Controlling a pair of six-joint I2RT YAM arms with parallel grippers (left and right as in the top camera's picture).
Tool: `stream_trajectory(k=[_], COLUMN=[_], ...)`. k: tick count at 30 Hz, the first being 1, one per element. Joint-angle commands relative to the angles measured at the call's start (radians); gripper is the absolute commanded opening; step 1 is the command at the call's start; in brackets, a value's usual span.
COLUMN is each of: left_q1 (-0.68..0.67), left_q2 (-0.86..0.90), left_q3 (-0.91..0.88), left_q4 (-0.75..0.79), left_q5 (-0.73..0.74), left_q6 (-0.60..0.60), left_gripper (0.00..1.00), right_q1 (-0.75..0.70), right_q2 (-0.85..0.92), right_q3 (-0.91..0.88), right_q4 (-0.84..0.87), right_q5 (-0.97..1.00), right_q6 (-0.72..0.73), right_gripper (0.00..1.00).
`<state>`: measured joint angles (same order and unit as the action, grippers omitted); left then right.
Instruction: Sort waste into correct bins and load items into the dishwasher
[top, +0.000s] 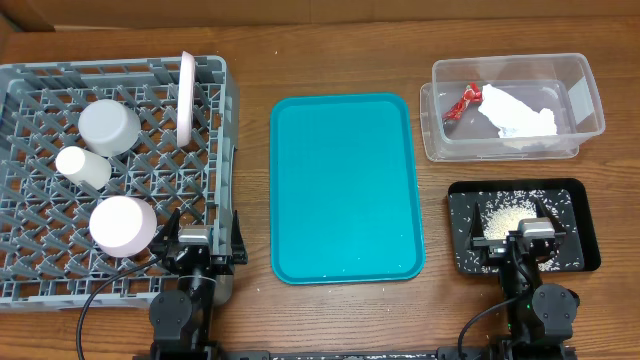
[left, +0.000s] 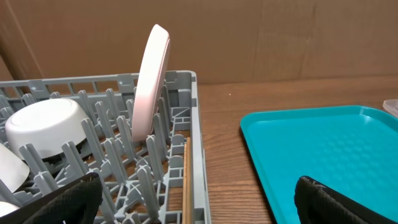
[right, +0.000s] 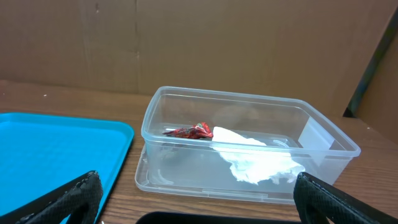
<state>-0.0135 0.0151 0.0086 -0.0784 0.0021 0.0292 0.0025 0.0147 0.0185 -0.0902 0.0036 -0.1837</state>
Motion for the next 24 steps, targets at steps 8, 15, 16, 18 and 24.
stream_trajectory(k=[8,15,16,18,24], left_q1=[-0.006,-0.005,-0.006,-0.006,-0.006], left_q2=[-0.010,-0.010,-0.010,-0.010,-0.010], left_q3=[-0.004,-0.004,-0.004,-0.004,-0.004], left_q4=[0.002,0.002,0.000,0.000,0.001], left_q5=[-0.012,-0.024,-0.019,-0.006,-0.013], left_q6=[0.016,0.039,0.042,0.032,-0.033], left_gripper=[1.00,1.00,1.00,1.00,1.00], right_q1=[0.008,0.008,0.008,0.008,0.008], right_q2=[-0.012,-0.012,-0.012,-0.012,-0.012], right_q3=[-0.011,-0.011,-0.011,-0.011,-0.011], right_q4=[0.005,0.005,0.005,0.006,0.005], right_q5=[-0.006,-0.006,-0.006,-0.006,-0.006], right_q6=[0.000,0.000,0.000,0.001,0.000], right_gripper=[1.00,1.00,1.00,1.00,1.00])
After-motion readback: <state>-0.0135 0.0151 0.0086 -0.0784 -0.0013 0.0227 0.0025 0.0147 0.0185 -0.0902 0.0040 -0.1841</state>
